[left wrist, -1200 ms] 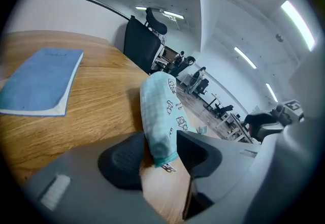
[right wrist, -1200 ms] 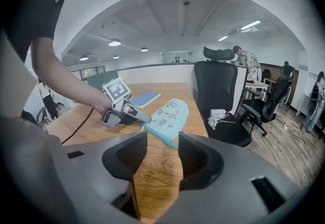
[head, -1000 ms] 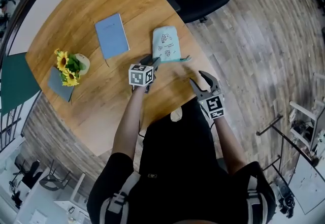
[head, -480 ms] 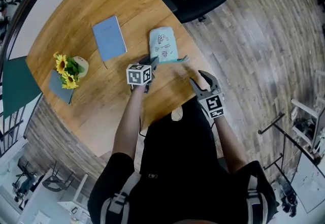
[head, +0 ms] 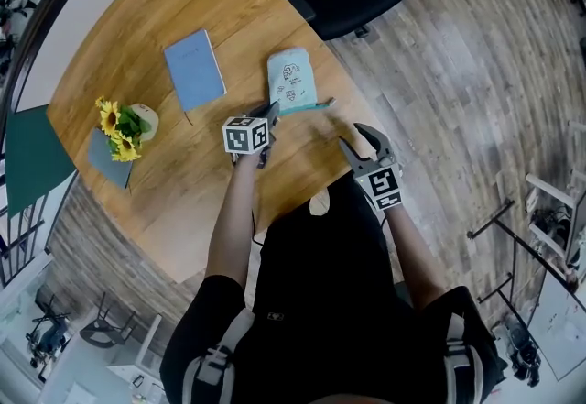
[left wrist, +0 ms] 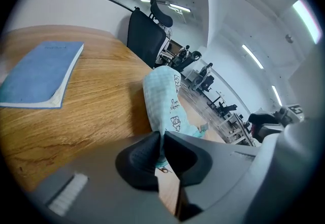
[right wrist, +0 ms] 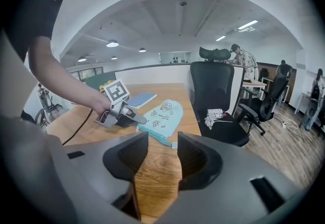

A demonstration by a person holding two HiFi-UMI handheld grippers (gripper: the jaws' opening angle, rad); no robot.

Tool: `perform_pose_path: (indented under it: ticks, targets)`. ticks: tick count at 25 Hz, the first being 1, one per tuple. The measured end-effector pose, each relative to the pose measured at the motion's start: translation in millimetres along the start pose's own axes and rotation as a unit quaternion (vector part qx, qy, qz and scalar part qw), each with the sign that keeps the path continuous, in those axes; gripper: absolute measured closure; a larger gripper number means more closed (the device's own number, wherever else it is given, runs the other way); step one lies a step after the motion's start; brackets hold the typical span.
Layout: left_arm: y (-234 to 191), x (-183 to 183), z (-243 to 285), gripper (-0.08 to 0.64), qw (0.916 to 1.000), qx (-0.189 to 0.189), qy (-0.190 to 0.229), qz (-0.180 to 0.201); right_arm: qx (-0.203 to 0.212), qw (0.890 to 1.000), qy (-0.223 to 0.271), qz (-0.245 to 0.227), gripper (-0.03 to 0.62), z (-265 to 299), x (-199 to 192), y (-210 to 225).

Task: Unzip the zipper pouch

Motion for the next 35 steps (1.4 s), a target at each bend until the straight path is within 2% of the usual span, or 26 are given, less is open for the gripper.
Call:
perform_pose_path:
  ticks: [7, 12, 17, 23, 29, 35]
  targets:
    - [5, 0, -10, 0.546, 0.9963, -0.036, 0.029, -0.072, -0.004, 1.0, 0.007, -0.004, 0.413, -3, 4, -4]
    - [13, 0, -18, 0.548, 0.9925, -0.054, 0.048, -0.098, -0.005, 1.0, 0.013, -0.007, 0.416, -7, 9, -12]
    - [20, -2, -27, 0.549, 0.9851, -0.071, 0.07, -0.14, -0.004, 1.0, 0.017, -0.014, 0.417, -12, 12, -22]
    - [31, 0, -39, 0.549, 0.9791, -0.087, 0.092, -0.16, -0.004, 1.0, 0.019, -0.022, 0.422, -19, 15, -32]
    - [43, 1, -50, 0.549, 0.9659, -0.11, 0.111, -0.207, -0.002, 0.999, 0.027, -0.028, 0.425, -24, 17, -47]
    - [54, 3, -67, 0.549, 0.9579, -0.127, 0.133, -0.22, 0.004, 0.999, 0.031, -0.037, 0.431, -29, 20, -65]
Point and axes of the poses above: the fingertips, and each gripper's own axes: z forward along the fingers, y to its right, x out of its top, the point moved 6 cm from there along -z, backward along the fingers, and after that the axes turned 7 degrees about y, right-handed, at the moved point
